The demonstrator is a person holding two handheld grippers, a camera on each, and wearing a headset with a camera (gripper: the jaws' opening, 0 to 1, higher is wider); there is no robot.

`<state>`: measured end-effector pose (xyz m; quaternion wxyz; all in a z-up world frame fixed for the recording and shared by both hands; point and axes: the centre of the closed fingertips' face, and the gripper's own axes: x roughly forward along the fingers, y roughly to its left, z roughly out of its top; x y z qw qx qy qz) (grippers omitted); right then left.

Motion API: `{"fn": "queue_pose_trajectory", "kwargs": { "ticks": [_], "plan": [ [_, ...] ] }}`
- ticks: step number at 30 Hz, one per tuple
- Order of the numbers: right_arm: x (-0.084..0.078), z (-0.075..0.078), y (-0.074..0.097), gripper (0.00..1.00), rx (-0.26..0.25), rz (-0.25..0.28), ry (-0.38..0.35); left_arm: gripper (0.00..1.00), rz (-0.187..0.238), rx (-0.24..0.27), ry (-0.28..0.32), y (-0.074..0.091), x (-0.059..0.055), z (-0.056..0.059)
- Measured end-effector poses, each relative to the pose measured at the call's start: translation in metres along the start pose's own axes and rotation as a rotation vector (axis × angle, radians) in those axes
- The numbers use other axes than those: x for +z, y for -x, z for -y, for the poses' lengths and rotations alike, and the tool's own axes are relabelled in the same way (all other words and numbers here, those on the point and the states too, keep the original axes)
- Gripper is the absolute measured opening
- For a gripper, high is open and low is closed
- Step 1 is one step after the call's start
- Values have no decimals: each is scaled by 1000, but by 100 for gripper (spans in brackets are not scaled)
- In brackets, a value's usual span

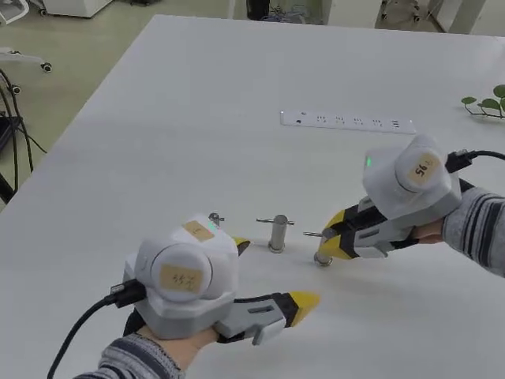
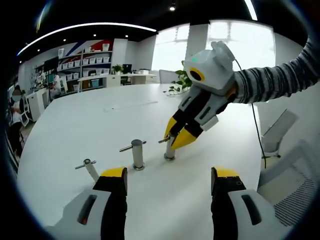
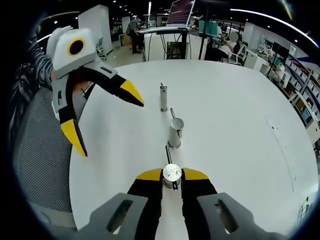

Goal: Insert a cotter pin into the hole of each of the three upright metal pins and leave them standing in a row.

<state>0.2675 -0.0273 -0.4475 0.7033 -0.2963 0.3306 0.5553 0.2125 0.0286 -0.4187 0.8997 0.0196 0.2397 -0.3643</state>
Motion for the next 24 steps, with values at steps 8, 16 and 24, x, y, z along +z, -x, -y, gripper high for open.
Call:
{"fn": "queue_pose_trajectory", "kwargs": {
  "ticks": [8, 16, 24],
  "plan": [
    [-5, 9, -1, 8, -5, -23, -1, 68, -1, 26, -3, 11, 0, -7],
    [-7, 15, -3, 8, -5, -32, 2, 69, -5, 50, -7, 19, -1, -11],
    [-10, 18, -2, 9, 2, -46, 15, 71, -29, 82, -3, 25, -9, -20]
  ]
}}
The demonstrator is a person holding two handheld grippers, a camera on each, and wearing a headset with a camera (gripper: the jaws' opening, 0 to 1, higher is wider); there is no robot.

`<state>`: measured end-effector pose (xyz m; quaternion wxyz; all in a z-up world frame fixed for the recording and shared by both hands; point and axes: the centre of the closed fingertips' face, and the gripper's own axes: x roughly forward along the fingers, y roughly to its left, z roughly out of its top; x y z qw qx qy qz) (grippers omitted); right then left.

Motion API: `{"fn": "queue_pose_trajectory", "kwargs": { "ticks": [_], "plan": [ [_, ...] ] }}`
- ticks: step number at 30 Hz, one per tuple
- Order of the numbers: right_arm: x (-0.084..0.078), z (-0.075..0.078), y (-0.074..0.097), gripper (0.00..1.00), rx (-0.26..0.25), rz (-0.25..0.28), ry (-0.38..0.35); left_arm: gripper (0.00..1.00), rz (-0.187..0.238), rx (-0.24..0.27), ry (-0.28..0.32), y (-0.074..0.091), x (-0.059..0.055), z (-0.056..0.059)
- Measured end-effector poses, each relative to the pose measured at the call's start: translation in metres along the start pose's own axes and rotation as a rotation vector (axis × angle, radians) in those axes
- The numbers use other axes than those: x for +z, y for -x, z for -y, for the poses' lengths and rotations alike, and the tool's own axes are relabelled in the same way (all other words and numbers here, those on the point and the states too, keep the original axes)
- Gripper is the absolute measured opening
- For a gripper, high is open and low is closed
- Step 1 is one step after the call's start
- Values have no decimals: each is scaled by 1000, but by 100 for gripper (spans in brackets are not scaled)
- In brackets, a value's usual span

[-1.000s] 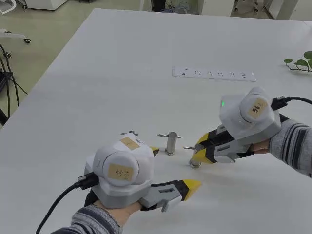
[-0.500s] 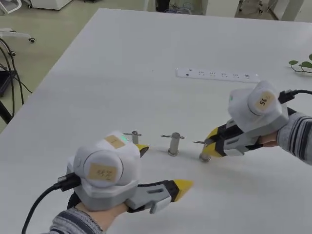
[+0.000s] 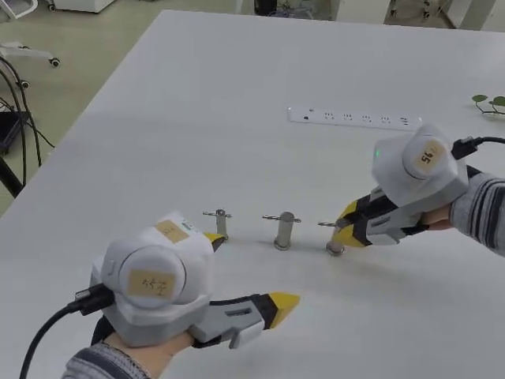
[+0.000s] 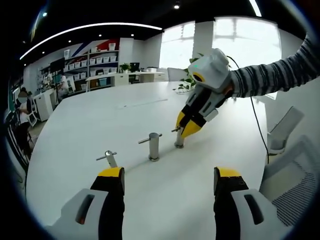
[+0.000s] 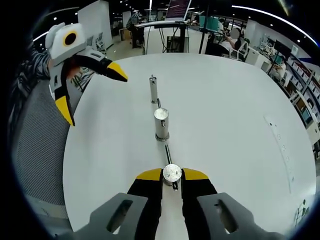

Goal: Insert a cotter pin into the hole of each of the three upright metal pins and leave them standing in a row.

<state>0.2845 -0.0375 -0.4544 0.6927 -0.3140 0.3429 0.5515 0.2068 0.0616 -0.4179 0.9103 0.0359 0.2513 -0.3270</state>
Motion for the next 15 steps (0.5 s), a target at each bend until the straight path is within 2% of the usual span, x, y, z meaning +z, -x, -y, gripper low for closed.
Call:
{"fn": "queue_pose_trajectory", "kwargs": {
  "ticks": [15],
  "plan": [
    [-3, 5, 1, 9, 44, -11, 8, 73, -12, 49, 17, 10, -7, -16]
  ]
}}
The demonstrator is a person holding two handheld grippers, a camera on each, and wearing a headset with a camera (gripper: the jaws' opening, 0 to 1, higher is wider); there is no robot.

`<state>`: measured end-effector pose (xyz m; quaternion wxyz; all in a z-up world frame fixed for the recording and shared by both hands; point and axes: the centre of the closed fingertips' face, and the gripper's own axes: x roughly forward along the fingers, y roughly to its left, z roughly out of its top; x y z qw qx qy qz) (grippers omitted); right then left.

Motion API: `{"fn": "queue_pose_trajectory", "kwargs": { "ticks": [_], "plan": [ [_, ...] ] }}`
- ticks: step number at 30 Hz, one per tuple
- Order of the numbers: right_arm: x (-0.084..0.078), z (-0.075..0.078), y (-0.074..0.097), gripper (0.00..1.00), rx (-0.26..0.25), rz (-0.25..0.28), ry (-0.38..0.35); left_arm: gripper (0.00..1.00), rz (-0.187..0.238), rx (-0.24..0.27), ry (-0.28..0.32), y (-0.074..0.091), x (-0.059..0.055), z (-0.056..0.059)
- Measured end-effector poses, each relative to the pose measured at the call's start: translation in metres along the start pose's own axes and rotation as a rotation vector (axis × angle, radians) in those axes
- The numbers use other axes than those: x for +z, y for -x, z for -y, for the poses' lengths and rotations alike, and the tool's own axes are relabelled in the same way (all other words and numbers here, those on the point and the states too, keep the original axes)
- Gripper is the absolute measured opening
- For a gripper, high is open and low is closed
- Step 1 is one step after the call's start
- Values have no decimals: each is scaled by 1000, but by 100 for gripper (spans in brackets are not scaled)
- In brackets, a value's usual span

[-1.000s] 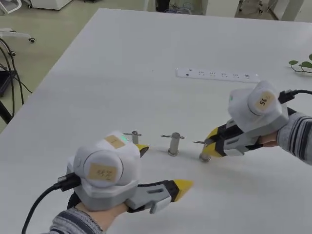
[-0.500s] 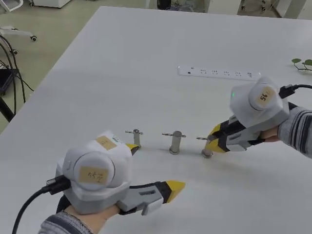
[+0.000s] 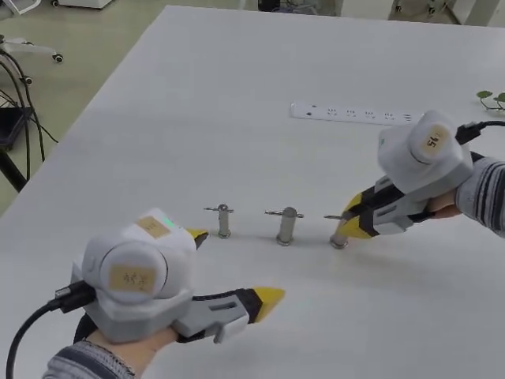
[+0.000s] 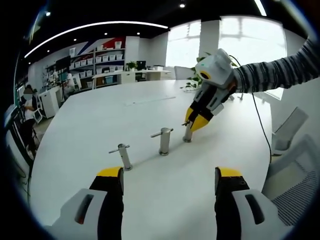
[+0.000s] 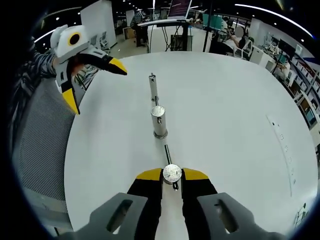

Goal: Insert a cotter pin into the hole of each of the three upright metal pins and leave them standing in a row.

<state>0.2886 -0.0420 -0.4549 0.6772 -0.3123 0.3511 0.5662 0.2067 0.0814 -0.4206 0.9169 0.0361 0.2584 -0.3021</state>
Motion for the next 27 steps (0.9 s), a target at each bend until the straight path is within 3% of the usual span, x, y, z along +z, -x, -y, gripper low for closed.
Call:
{"fn": "queue_pose_trajectory", "kwargs": {
  "ticks": [7, 12, 23, 27],
  "plan": [
    [-1, 1, 0, 10, -18, -9, 0, 75, 3, 11, 7, 1, 1, -4],
    [-3, 1, 3, 19, -53, -7, 13, 76, 8, 9, -3, 3, 3, -5],
    [17, -1, 36, 44, -208, 180, -155, 82, 4, 14, 2, 6, 8, -18],
    [17, -5, 44, 56, -251, 203, -181, 84, -1, 16, -9, 7, 11, -21]
  ]
}}
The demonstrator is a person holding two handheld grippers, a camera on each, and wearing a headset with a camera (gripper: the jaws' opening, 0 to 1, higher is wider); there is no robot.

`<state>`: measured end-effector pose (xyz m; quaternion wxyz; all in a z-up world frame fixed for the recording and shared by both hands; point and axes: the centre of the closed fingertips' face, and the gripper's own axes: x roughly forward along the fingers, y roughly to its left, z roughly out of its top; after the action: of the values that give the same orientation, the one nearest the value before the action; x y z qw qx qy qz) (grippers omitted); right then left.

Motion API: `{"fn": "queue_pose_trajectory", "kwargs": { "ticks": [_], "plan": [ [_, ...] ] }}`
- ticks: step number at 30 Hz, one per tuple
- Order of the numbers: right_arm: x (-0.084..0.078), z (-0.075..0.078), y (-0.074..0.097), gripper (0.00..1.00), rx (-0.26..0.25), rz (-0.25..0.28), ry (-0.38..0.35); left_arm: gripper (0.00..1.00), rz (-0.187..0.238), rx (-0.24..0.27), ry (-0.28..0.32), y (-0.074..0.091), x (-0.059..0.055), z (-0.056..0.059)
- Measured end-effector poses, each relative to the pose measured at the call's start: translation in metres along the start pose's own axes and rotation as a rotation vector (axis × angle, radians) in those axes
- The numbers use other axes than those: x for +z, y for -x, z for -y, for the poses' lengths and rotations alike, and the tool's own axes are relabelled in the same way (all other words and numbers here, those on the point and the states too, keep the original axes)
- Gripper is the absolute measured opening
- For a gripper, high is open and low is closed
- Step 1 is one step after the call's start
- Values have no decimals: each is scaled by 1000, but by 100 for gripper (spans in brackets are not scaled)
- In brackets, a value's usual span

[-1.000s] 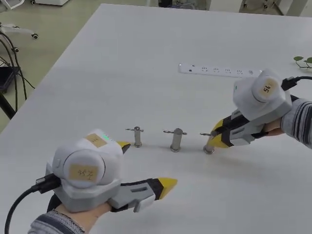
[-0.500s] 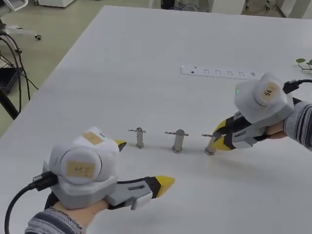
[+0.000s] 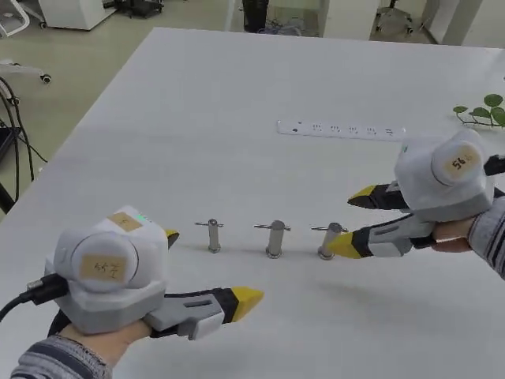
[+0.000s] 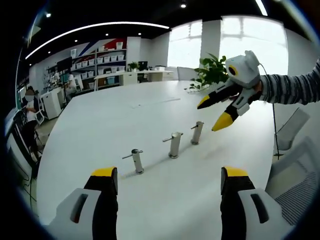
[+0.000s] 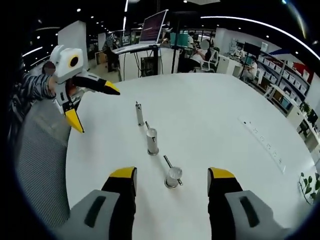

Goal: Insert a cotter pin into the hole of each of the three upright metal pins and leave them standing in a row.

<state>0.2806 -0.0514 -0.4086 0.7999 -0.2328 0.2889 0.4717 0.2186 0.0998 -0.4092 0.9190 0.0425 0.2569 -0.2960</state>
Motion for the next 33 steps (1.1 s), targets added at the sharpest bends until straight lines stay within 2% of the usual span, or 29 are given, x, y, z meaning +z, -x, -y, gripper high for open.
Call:
{"fn": "queue_pose_trajectory", "kwargs": {
  "ticks": [4, 7, 10, 17, 20, 23, 29, 33],
  "plan": [
    [1, -6, 8, 60, -31, 38, -87, 86, 10, 11, 10, 1, 4, -6],
    [4, -11, 12, 65, -60, 86, -143, 87, 14, 15, 20, 1, 6, -8],
    [3, -18, 16, 70, -71, 101, -186, 90, 22, 19, 33, 3, 9, -11],
    [9, -22, 26, 80, -134, 186, -300, 96, 46, 42, 75, 7, 15, -18],
    [11, -26, 29, 83, -144, 217, -347, 98, 45, 46, 86, 7, 15, -19],
    [11, -28, 29, 86, -157, 240, -381, 99, 40, 54, 88, 8, 15, -20],
    [5, -35, 27, 90, -185, 247, -410, 99, 56, 62, 101, 11, 17, -19],
    [7, -41, 27, 91, -184, 286, -463, 99, 51, 61, 97, 13, 13, -17]
  ]
}}
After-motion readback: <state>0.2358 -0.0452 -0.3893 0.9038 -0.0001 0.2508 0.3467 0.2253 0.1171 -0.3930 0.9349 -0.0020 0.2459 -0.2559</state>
